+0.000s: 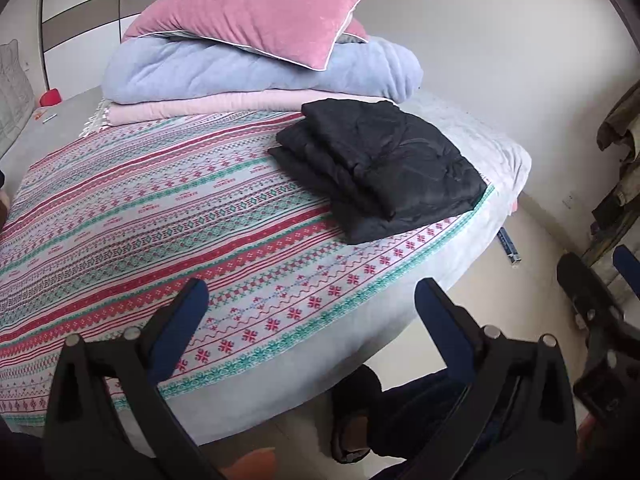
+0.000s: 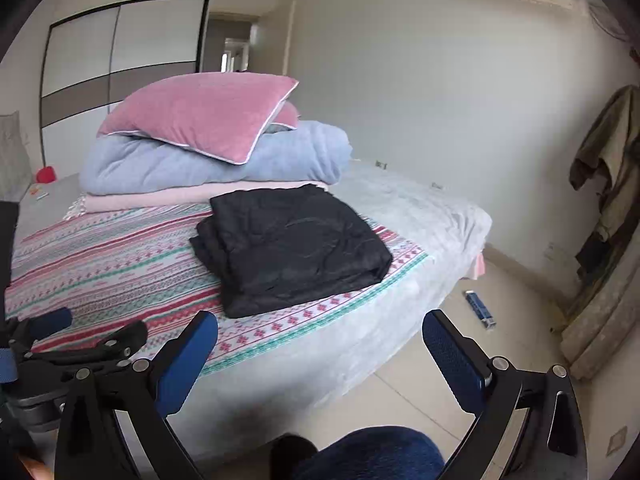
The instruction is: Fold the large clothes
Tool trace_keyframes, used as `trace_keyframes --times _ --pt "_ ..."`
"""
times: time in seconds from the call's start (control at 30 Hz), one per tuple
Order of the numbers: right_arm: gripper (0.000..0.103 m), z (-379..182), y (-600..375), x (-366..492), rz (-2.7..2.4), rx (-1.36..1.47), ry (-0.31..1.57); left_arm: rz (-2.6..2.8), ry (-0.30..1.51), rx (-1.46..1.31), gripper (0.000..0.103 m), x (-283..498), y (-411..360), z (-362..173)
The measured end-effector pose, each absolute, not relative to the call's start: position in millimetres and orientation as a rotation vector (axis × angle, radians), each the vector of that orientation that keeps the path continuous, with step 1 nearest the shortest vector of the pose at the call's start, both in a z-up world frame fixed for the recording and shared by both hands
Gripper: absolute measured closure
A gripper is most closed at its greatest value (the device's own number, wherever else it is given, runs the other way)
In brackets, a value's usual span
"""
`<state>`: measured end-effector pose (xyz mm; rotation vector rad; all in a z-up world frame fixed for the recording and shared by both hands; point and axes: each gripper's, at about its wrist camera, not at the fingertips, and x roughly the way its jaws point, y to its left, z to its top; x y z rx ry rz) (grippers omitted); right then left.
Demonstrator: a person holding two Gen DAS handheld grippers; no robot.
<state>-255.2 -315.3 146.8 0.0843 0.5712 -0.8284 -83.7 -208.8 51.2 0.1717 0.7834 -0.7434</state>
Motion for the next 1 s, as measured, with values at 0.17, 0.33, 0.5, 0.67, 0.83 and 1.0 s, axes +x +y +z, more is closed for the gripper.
trace_keyframes --times 0.17,0.33,0.5,0.67,0.83,1.0 --pt "0.0 148.7 -317.7 -259.6 -0.857 0.078 0.57 -0.754 0.765 0.173 0.001 -86.4 -209.5 54.0" --pt "0.0 147.0 -320.4 -260.2 -0.864 0.081 0.58 -0.77 0.767 0.171 0.001 -87.0 -210.3 53.7" --pt "0.0 146.7 -322.4 -260.4 -0.872 0.077 0.585 -0.791 0.749 0.179 0.001 -90.2 -213.6 55.0" --pt "0.0 146.2 -323.5 -261.4 -0.88 0.076 0.589 -0.816 0.759 0.175 0.001 -89.5 -215.6 53.6" --pt "0.0 144.2 -327.4 -260.9 -0.88 0.075 0.598 -0.838 0.772 0.169 0.001 -90.2 -216.8 51.9" --pt "0.0 143.9 -328.2 -260.9 -0.878 0.078 0.599 -0.858 0.79 0.151 0.001 -88.4 -216.9 51.8"
